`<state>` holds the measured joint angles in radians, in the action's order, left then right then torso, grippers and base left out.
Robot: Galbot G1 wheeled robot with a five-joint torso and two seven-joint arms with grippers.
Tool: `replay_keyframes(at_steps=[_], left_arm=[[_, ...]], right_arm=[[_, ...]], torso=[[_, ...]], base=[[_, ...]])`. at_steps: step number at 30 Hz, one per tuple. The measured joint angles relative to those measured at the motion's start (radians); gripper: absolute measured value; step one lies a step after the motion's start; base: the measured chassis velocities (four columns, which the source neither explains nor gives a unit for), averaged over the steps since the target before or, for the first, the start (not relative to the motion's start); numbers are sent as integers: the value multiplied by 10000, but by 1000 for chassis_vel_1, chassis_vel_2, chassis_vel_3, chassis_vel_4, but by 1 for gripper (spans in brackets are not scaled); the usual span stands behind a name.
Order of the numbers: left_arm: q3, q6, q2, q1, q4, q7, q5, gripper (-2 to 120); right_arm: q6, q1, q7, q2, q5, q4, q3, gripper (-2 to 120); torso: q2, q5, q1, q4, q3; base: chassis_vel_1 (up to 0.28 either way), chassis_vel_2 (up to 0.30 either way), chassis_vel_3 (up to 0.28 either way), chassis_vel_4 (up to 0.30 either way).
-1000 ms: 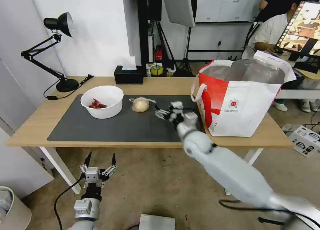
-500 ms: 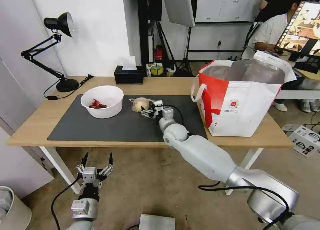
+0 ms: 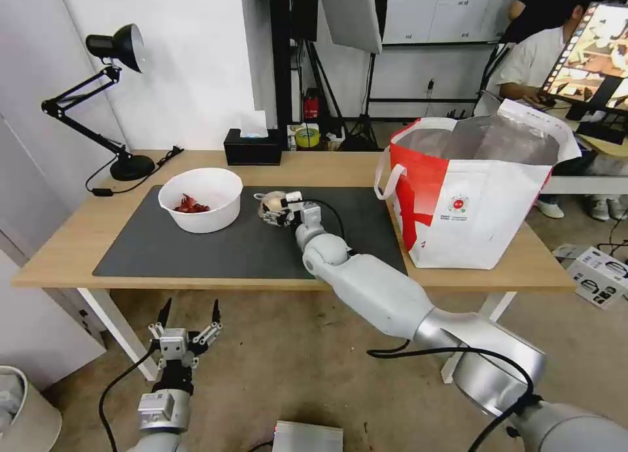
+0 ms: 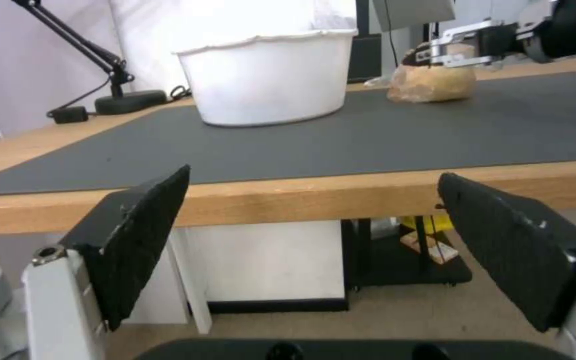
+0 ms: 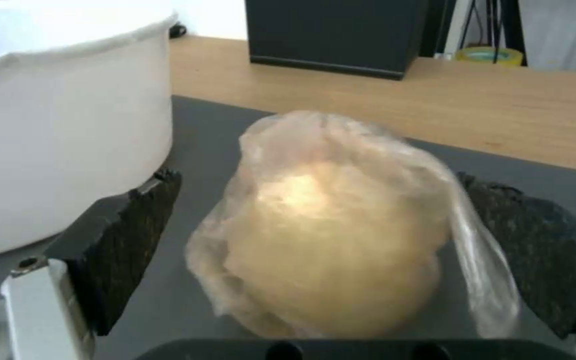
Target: Pick up the trash from the table and place it into the takeout bag.
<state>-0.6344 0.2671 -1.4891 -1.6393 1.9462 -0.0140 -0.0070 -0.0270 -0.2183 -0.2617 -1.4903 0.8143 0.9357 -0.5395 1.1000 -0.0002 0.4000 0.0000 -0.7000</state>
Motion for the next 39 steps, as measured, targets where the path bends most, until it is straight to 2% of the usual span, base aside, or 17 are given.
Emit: replay_keyframes(at_steps=[5,8,11,12,16,18,20,21,24,25,28,29,32,39], left_arm=[[-22,17,-4,-84,71,0,-3,100],[-47,37,-12,-142,108,0,-3,100],[-83,83,-14,-223,125,-1,-3,100],[-83,83,-14,-223,125,-1,-3,100],[-90,121,0,-256,126,-3,-4,100],[-88,121,0,-256,125,-2,-4,100],[-70,121,0,-249,127,-3,-5,100],[-70,121,0,-249,127,-3,-5,100],[-36,123,-17,-224,126,-2,-4,100],[-36,123,-17,-224,126,-2,-4,100],[-12,131,-32,-182,54,-2,-4,100],[-12,131,-32,-182,54,-2,-4,100],[18,133,-45,-124,8,-2,-1,100],[-5,133,-22,-99,-41,-1,1,100]], right_arm=[[-75,128,46,-445,-34,-700,-44,99],[-105,149,48,-597,-128,-1021,-45,92],[-114,149,51,-706,-270,-1295,-30,78],[-114,149,51,-706,-270,-1295,-30,78],[-120,144,52,-718,-341,-1428,-10,61],[-120,143,52,-717,-343,-1430,-8,59],[-120,127,53,-698,-348,-1427,2,50],[-120,127,53,-698,-348,-1427,2,50],[-119,37,54,-556,-350,-1265,9,32],[-119,37,54,-556,-350,-1265,9,32],[-118,-72,56,-357,-348,-1040,11,18],[-118,-72,56,-357,-348,-1040,11,18],[-116,-155,41,-163,-345,-831,16,7],[-121,-403,-174,316,-338,-96,46,7]], torso=[[0,0,0,1,0],[0,1,0,1,0],[0,1,0,1,0],[0,1,0,1,0],[1,1,-1,0,1],[0,1,-1,0,1],[1,2,0,1,1],[1,2,0,1,1],[1,3,-1,0,1],[1,3,-1,0,1],[0,3,0,1,1],[0,3,0,1,1],[0,3,-1,0,1],[0,3,0,1,1]], base=[[0,0,0,0],[0,0,0,0],[0,0,0,0],[0,0,0,0],[0,0,0,0],[0,0,0,0],[0,0,0,0],[0,0,0,0],[0,0,0,0],[0,0,0,0],[0,0,0,0],[0,0,0,0],[0,0,0,0],[0,0,0,0]])
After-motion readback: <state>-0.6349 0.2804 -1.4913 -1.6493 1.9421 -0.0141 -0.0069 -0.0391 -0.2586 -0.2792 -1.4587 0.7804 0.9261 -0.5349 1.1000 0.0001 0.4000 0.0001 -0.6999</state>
